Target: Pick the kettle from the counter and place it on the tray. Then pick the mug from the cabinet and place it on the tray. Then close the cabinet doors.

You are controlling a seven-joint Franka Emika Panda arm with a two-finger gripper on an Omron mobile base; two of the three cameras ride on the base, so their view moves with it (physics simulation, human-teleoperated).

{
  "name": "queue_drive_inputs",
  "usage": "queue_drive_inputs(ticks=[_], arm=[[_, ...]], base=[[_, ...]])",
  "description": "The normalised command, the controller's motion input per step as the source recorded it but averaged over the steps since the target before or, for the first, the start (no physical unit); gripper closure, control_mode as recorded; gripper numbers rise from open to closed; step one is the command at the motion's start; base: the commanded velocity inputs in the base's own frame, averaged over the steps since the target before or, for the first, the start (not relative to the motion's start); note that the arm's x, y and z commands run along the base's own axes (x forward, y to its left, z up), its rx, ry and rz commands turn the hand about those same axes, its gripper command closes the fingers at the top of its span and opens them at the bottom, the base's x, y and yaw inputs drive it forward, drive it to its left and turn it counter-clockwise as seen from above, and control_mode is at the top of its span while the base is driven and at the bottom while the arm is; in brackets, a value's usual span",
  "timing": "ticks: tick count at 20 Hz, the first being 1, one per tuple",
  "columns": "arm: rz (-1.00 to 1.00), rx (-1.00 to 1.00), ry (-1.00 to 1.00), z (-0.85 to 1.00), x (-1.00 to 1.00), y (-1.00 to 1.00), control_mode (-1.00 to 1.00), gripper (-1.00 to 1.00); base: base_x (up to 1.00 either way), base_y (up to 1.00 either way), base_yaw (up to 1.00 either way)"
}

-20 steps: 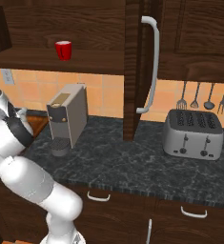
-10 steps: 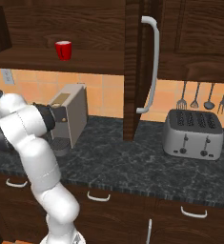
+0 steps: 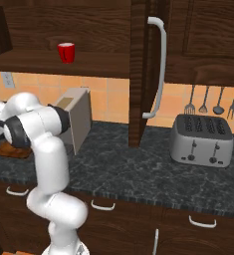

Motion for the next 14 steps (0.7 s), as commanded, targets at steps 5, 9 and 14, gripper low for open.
queue_drive_inputs(ticks=[5, 9, 14], arm=[[0.00, 0.02, -0.06, 0.00, -0.10, 0.00, -1.00, -1.00], [0.00, 0.06, -0.15, 0.12, -0.34, -0.12, -1.00, -1.00], [0.00, 0.04, -0.12, 0.28, -0.82, -0.39, -1.00, -1.00]], base=[[0.00, 0.00, 0.00], [0.00, 0.00, 0.00], [0.00, 0.00, 0.00]])
